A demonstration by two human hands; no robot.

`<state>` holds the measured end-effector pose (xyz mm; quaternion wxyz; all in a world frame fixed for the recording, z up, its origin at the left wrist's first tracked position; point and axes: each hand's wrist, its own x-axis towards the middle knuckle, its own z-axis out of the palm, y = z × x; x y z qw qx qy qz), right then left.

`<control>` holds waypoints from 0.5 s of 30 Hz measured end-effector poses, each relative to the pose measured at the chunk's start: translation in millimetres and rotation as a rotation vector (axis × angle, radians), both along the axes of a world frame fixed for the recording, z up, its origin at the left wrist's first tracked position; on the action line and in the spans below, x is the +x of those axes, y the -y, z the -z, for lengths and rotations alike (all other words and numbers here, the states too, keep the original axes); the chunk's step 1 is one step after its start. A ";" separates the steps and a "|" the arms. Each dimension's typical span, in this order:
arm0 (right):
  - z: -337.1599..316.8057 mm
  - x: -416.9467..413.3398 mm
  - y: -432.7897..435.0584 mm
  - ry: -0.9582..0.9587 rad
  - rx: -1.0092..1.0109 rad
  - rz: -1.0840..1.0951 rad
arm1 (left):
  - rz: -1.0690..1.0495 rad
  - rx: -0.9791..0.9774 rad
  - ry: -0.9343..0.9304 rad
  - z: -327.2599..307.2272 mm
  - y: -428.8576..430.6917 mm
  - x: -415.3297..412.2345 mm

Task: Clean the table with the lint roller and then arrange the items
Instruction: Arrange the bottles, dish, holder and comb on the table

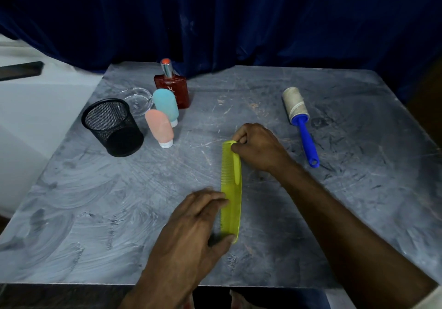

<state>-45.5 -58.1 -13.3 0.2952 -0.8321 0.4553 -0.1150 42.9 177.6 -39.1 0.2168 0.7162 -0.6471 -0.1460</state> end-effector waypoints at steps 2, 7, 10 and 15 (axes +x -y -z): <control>0.3 -0.6 0.2 0.031 0.025 0.023 | -0.004 -0.039 0.005 2.3 -0.7 -1.2; -2.4 -9.9 -2.6 0.261 0.291 0.069 | -0.004 -0.161 0.031 9.4 -7.8 -8.8; -9.2 -17.1 -3.0 0.435 0.470 0.097 | -0.039 -0.229 -0.006 10.8 -10.9 -15.7; -32.4 -18.8 3.8 0.616 0.461 0.137 | -0.146 -0.331 -0.153 -12.1 -2.4 -20.9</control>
